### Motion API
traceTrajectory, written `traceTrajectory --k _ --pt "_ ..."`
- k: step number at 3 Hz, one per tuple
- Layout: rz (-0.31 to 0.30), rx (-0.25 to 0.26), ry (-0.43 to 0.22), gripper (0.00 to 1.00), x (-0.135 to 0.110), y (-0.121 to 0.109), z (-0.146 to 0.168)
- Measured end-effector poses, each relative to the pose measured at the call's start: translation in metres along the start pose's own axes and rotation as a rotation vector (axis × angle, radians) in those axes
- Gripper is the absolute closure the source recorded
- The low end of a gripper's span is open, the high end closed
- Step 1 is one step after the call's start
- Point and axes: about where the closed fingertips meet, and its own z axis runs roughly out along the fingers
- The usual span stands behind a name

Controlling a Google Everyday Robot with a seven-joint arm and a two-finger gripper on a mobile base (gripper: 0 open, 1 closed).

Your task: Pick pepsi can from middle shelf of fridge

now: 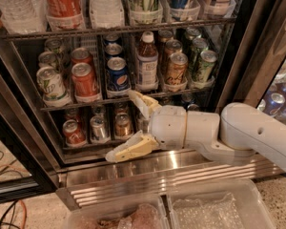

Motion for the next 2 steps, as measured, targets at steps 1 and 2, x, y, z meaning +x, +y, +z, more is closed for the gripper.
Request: traceTrajectory --k 1,2 --pt "0.002 0.052 -0.042 0.00 0.0057 -0.0015 0.0042" --pt "-0.009 0.165 -0.073 0.00 0.0142 0.0036 0.0069"
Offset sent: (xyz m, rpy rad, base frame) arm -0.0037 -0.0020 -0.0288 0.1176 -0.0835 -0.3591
